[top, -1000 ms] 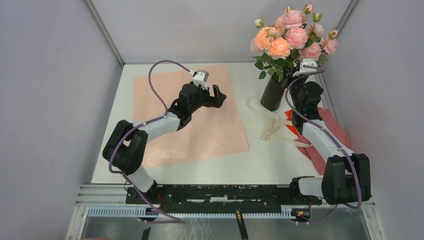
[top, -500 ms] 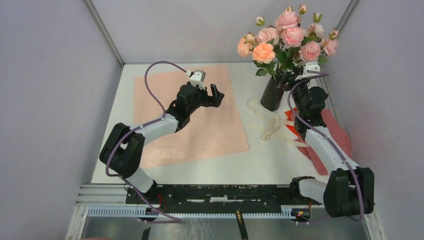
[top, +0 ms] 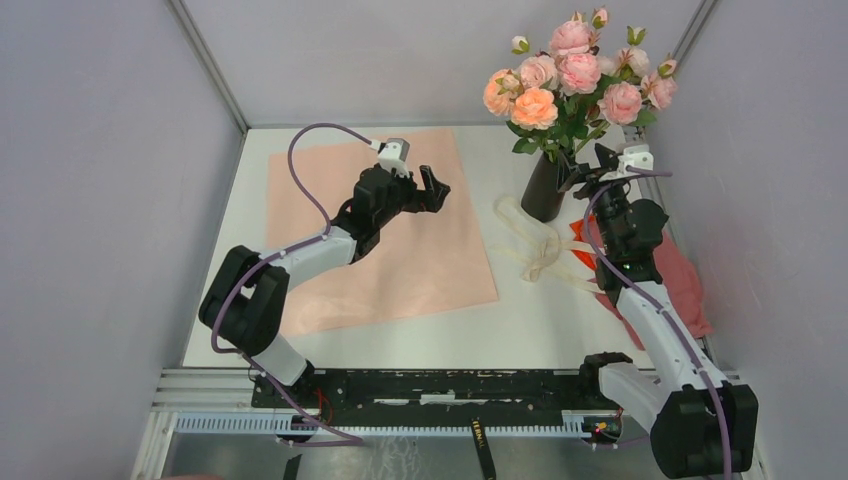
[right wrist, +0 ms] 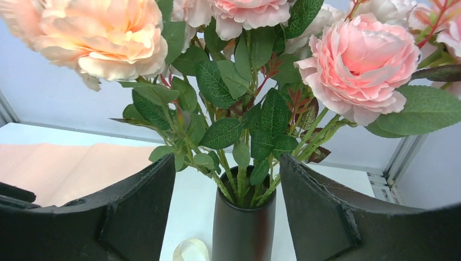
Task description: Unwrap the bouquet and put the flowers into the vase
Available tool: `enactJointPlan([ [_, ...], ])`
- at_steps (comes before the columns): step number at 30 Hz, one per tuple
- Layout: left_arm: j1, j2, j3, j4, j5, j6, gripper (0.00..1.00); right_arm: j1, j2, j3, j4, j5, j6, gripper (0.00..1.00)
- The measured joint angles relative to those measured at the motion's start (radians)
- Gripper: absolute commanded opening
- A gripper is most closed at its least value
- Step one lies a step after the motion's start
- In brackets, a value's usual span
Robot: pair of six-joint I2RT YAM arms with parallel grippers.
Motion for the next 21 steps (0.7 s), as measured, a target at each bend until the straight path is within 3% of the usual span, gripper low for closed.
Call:
enactJointPlan([
  [9, 0.0, 0.0, 0.005, 0.005, 0.03, -0.05, 1.0, 0.0, -0.103, -0.032, -0.01, -0.011, 0.005, 0.79],
  [21, 0.0, -0.019, -0.016, 0.027, 0.047, -0.055, 1.0, 0.0, -0.108, -0.048, -0.025, -0.029, 0.014, 0.8],
])
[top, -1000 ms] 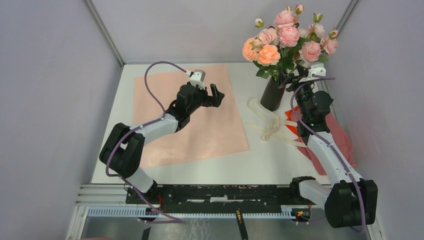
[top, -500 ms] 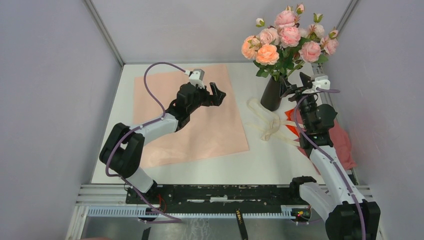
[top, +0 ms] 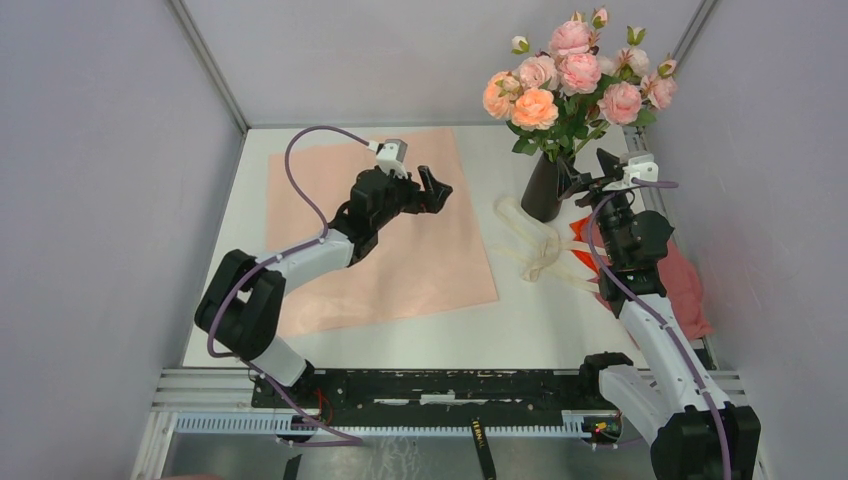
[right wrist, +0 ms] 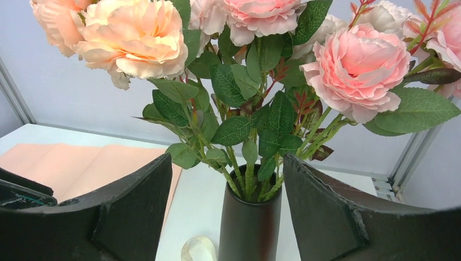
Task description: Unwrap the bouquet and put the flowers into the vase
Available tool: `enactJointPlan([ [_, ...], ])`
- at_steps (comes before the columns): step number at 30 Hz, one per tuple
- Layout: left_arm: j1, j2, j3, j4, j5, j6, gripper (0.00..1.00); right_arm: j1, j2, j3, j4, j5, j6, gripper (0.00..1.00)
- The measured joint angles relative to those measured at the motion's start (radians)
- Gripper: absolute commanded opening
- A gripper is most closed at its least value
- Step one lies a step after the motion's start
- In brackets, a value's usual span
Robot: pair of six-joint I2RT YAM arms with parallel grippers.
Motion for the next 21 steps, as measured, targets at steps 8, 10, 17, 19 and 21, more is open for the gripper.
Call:
enactJointPlan([
  [8, 0.0, -0.031, -0.004, 0.008, 0.011, 0.0, 1.0, 0.0, 0.0, 0.0, 0.0, -0.006, 0.008, 0.8],
  [10, 0.0, -0.038, -0.004, 0.008, 0.017, 0.0, 1.0, 0.0, 0.0, 0.0, 0.0, -0.006, 0.01, 0.8],
  [17, 0.0, -0.043, -0.004, 0.008, 0.026, 0.0, 0.99, 0.0, 0.001, 0.0, -0.001, -0.006, 0.014, 0.8],
  [19, 0.0, -0.043, -0.005, 0.008, 0.026, 0.0, 0.99, 0.0, 0.001, 0.0, -0.001, -0.006, 0.014, 0.81],
  [21, 0.0, -0.043, -0.005, 0.008, 0.026, 0.0, 0.99, 0.0, 0.002, 0.0, -0.001, -0.006, 0.014, 0.8],
])
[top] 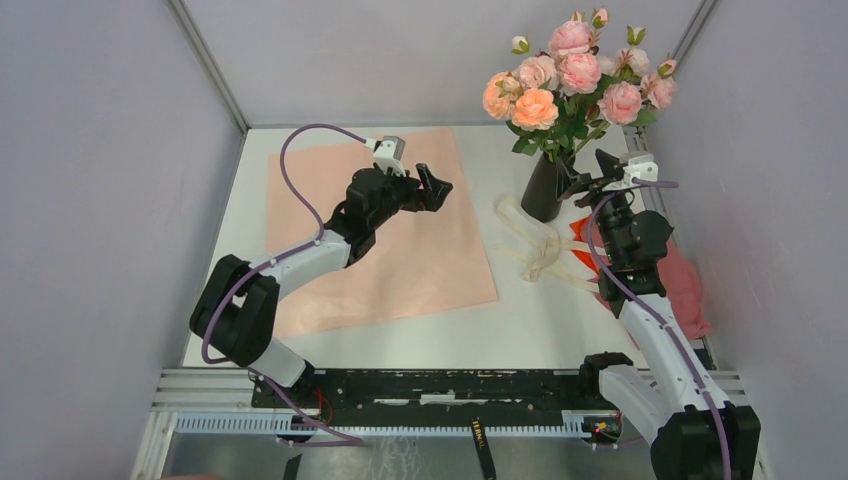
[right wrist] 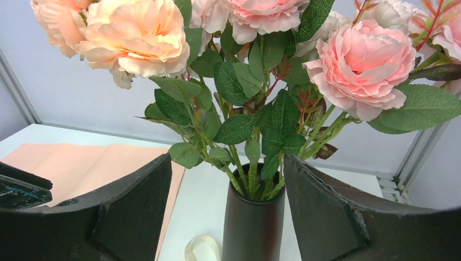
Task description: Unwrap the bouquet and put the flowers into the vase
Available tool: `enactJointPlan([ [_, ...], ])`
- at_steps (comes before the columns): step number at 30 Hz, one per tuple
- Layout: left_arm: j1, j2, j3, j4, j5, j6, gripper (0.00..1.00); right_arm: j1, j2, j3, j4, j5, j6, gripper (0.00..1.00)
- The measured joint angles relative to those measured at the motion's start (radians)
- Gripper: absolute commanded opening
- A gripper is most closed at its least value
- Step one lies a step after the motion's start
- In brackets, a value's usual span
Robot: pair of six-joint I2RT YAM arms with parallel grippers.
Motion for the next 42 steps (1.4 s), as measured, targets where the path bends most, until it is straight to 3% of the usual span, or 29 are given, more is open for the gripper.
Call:
enactJointPlan([
  [12, 0.0, 0.0, 0.0, 0.0, 0.007, 0.0, 0.99, 0.0, 0.0, -0.012, -0.006, 0.0, 0.004, 0.81],
  [16, 0.0, 0.0, -0.006, 0.001, 0.008, 0.0, 0.98, 0.0, 0.0, -0.013, -0.006, -0.006, 0.016, 0.86],
  [26, 0.0, 0.0, -0.011, 0.002, 0.02, 0.0, 0.98, 0.0, 0.018, -0.023, 0.052, -0.124, 0.099, 0.9],
  [42, 0.0, 0.0, -0.011, 0.002, 0.026, 0.0, 0.96, 0.0, 0.008, -0.034, 0.095, -0.171, 0.132, 0.94],
])
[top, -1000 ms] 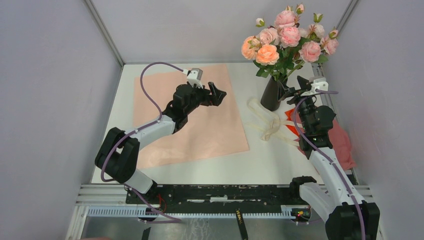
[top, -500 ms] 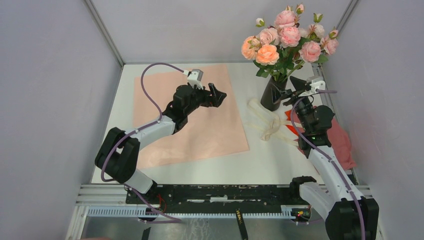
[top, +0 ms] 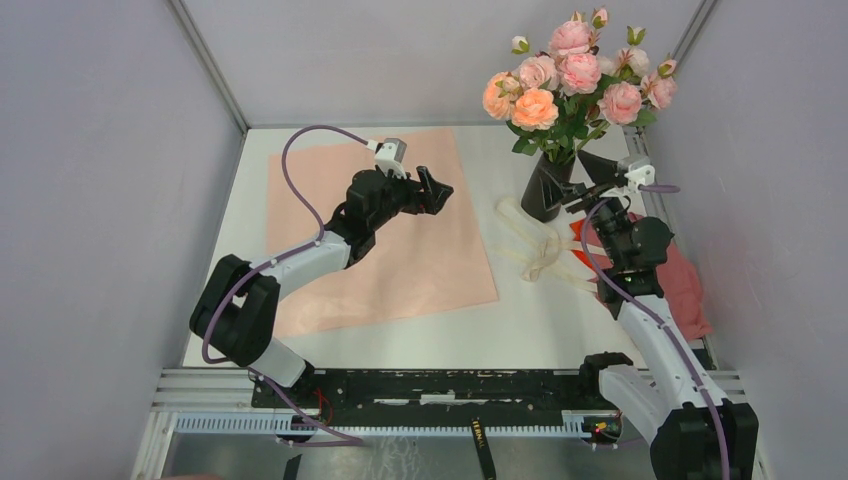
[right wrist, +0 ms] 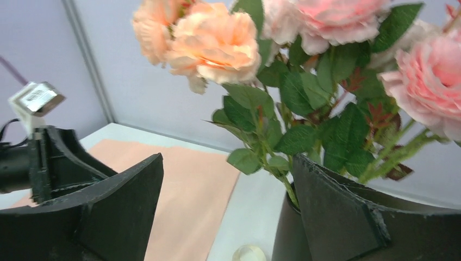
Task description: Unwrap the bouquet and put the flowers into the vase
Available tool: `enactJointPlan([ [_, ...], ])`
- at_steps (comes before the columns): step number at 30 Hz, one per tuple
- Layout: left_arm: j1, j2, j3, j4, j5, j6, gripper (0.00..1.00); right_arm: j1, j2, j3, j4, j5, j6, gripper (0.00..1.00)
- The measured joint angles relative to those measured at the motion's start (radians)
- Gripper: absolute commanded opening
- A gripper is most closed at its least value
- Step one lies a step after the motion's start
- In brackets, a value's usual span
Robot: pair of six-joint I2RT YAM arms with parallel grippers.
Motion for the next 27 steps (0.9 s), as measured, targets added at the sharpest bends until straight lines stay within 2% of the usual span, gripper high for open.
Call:
enactJointPlan([
  [8, -0.014, 0.0, 0.0, -0.001, 0.008, 0.001, 0.96, 0.002, 0.029, 0.052, 0.06, -0.268, 0.036, 0.97],
  [27, -0.021, 0.0, 0.0, -0.001, -0.013, 0.002, 0.99, 0.002, 0.043, 0.053, 0.026, -0.294, 0.013, 0.98],
])
